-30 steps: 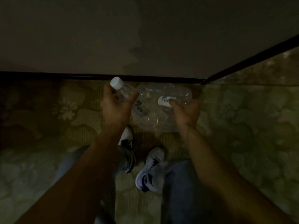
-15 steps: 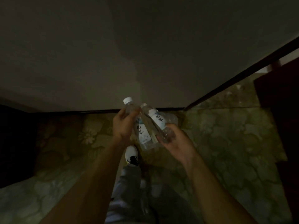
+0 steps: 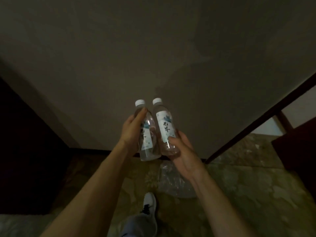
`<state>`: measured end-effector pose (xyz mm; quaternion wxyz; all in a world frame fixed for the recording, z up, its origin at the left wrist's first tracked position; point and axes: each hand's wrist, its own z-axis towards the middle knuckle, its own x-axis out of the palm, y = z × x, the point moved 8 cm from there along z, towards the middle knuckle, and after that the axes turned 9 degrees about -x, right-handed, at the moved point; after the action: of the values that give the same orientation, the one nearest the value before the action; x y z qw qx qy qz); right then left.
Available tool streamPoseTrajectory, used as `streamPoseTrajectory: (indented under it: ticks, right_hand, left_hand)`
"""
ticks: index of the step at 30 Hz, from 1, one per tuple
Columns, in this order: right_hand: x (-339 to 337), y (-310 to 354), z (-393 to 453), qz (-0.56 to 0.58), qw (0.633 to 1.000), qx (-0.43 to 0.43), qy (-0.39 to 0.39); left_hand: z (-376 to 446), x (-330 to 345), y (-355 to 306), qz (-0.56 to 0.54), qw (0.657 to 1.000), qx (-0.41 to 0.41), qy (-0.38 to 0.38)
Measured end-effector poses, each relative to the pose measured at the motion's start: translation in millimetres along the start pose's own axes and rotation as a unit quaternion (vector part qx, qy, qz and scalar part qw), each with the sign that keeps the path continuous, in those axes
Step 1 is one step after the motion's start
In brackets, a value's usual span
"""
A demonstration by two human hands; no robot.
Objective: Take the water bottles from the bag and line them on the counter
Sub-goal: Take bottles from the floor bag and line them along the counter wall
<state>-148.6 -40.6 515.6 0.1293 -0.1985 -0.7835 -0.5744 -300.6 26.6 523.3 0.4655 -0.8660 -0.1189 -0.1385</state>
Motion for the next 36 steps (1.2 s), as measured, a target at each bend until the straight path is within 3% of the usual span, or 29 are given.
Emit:
streamPoseTrajectory:
  ticks: [6,12,22,28,36]
  right_hand:
    - [102.7,37.6,-22.9,-0.184,0.975,-0.061,0.108]
    - [221.3,66.4,-39.3,-0.280,0.938,-0.148,0.142]
    - [439.0,61.4,-75.3,-0.254,0.912,-0.257,0.195]
    - [553.6,20.5,-98.3,-0.237,0.898,-0.262,0.262]
    - [658.8,-37.7,-112.0,-0.210,0.882,-0.290,0.307]
  left_hand:
    - [-74.9,-53.1,-89.8,0.035,0.991,0.122,-0.031]
    - [-140.7,-107.7,-179.1,0.075,0.972,0.221,-0.027]
    - [-260.6,-252.9,-311.5,0.113,0.912,0.387,-0.073]
    - [-323.8,-351.5,-345.6,0.124,0.882,0.433,-0.140]
    - [-372.3,-458.9,-363.6,0.126,0.837,0.470,-0.251]
